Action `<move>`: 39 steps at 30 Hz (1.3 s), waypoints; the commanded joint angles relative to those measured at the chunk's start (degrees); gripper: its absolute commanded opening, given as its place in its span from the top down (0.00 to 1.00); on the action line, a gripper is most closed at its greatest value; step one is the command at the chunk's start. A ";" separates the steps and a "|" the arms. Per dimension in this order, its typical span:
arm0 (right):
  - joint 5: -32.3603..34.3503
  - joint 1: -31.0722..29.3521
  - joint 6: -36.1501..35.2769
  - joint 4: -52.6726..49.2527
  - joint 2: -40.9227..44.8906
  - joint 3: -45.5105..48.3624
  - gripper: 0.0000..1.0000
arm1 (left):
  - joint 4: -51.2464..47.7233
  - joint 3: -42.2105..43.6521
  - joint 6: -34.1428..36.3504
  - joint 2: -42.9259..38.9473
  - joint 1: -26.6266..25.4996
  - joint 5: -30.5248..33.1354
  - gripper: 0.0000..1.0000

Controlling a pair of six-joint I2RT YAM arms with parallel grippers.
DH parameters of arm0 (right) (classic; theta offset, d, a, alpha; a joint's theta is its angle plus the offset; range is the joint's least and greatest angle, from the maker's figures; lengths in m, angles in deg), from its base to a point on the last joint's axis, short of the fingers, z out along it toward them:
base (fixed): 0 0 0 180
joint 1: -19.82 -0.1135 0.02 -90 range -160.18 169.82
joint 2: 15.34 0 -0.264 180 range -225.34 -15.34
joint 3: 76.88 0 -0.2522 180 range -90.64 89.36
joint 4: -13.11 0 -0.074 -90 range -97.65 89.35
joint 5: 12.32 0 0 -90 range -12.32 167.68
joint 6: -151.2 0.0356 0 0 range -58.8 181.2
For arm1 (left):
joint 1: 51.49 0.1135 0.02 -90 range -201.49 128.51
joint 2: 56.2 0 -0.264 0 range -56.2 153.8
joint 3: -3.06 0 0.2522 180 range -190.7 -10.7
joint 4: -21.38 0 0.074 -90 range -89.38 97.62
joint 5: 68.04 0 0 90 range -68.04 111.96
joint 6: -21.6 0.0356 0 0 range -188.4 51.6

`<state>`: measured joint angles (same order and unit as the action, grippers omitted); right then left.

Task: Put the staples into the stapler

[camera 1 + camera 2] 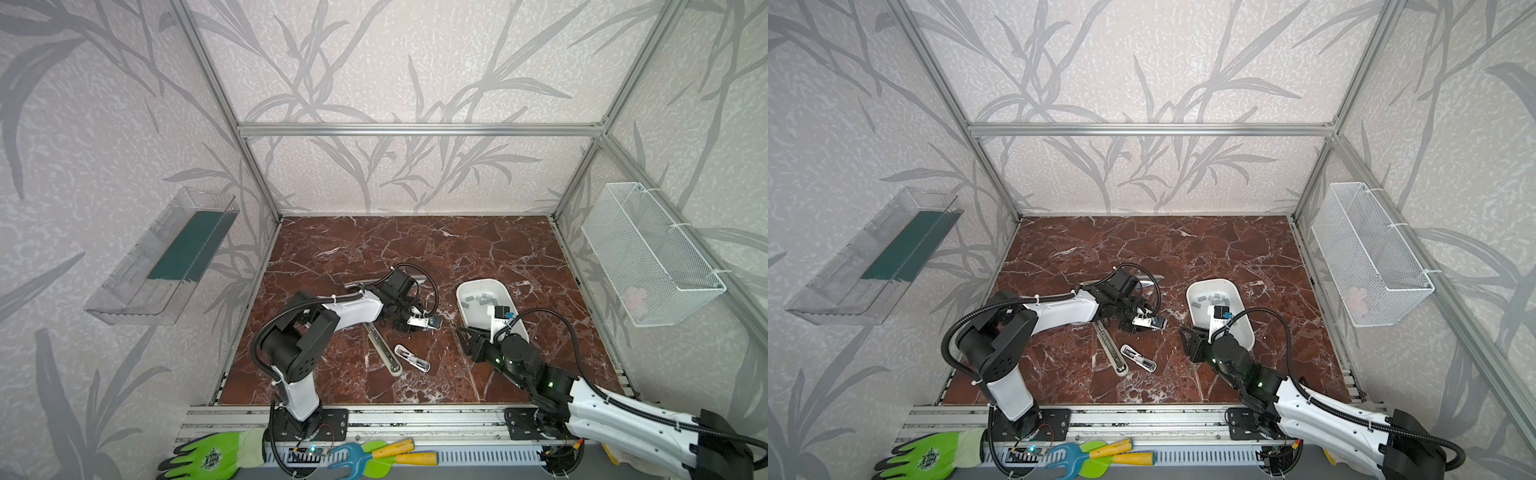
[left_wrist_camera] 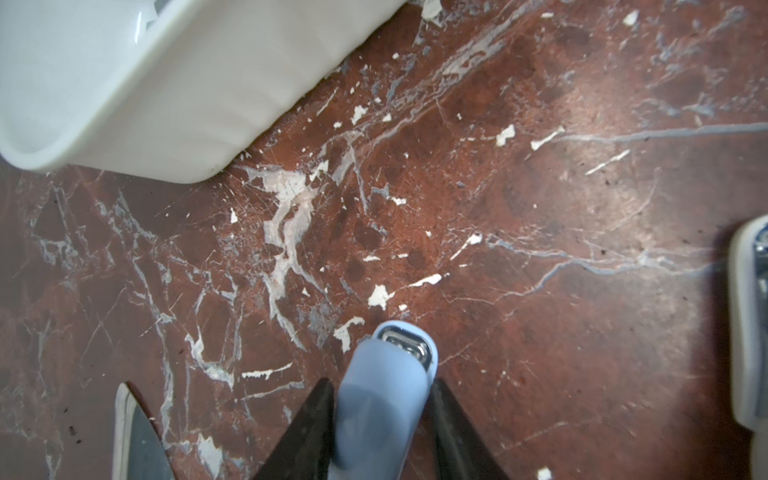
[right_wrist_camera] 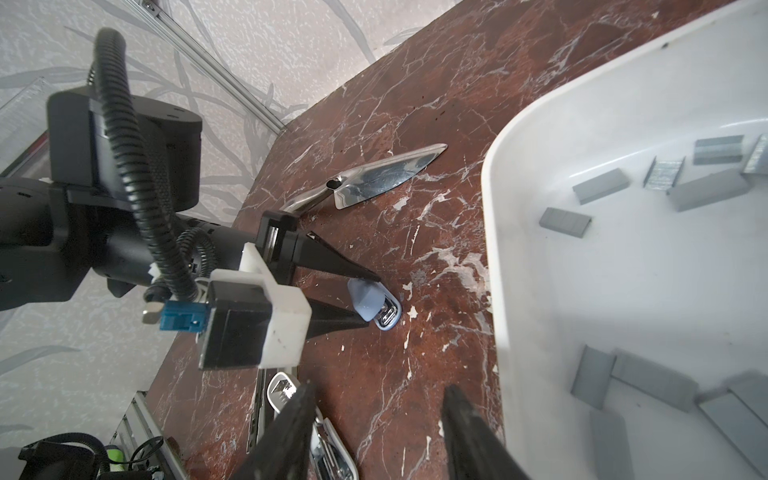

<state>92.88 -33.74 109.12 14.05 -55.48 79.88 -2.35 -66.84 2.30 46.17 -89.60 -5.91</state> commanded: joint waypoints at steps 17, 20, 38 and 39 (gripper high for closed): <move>-1.77 0.30 -1.14 3.86 -3.80 -1.71 0.63 | 3.06 2.37 -5.30 -7.88 0.31 -3.21 1.00; -5.08 0.30 -2.74 5.07 -7.32 -4.35 0.72 | 7.31 6.02 -10.82 -12.94 0.30 -5.43 1.00; -17.76 0.23 1.99 29.10 -30.80 -8.41 0.80 | 37.97 28.84 -26.46 -28.77 -1.01 -12.75 1.00; -18.45 0.21 2.16 30.24 -31.89 -8.67 0.81 | 37.76 28.73 -26.27 -28.55 -1.09 -12.60 1.00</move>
<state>78.19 -33.41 109.97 37.72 -85.34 73.13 29.08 -37.86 -22.22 18.08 -90.45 -17.17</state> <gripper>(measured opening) 0.196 0.271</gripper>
